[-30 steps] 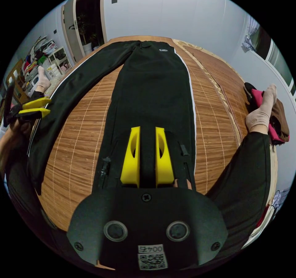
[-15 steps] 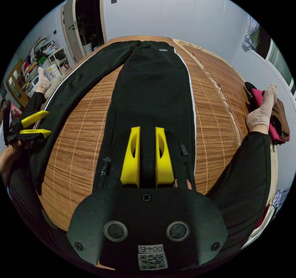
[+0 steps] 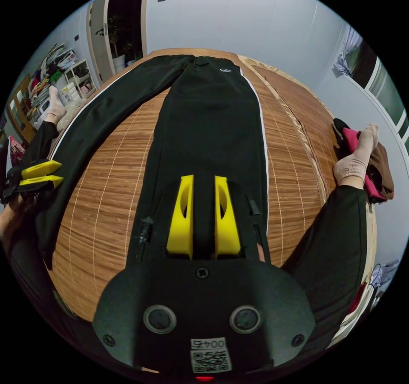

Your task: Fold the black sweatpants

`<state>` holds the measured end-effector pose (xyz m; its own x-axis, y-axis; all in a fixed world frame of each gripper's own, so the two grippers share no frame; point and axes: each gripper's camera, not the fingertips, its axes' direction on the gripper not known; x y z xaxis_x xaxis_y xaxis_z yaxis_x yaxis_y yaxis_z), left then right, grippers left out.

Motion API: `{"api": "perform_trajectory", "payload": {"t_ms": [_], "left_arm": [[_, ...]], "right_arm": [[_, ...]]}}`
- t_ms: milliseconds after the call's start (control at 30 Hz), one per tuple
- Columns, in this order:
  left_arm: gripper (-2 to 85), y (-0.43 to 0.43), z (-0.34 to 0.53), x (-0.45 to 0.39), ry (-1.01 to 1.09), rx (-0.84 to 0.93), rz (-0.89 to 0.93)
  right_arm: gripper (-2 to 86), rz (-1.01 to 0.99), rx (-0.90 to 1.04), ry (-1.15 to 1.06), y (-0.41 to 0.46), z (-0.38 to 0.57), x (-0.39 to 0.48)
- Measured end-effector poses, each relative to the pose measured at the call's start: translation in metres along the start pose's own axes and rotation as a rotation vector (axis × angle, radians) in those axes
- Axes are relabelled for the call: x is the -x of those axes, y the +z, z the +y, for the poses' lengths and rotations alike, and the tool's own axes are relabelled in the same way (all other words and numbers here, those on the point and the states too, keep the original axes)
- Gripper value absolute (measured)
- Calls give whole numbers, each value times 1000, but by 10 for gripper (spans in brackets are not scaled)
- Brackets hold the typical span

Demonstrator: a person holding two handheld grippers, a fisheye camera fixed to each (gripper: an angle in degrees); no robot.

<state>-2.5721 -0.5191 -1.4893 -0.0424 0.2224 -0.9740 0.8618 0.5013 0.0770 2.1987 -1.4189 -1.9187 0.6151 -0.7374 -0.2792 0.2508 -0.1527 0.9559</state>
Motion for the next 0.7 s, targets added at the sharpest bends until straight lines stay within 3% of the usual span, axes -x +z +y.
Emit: {"api": "perform_trajectory", "payload": {"t_ms": [267,600,700], "left_arm": [[115,8,11,-16,25,-2,-20],[111,18,23,-31,21,-3,-32],[111,21,26,-35,20,-3,-30]], "right_arm": [[82,-46,6,24,-3,-26,-6],[61,86,6,-73,-5,-68,15],[47,44,88,-21,-11,-89,-3]]}}
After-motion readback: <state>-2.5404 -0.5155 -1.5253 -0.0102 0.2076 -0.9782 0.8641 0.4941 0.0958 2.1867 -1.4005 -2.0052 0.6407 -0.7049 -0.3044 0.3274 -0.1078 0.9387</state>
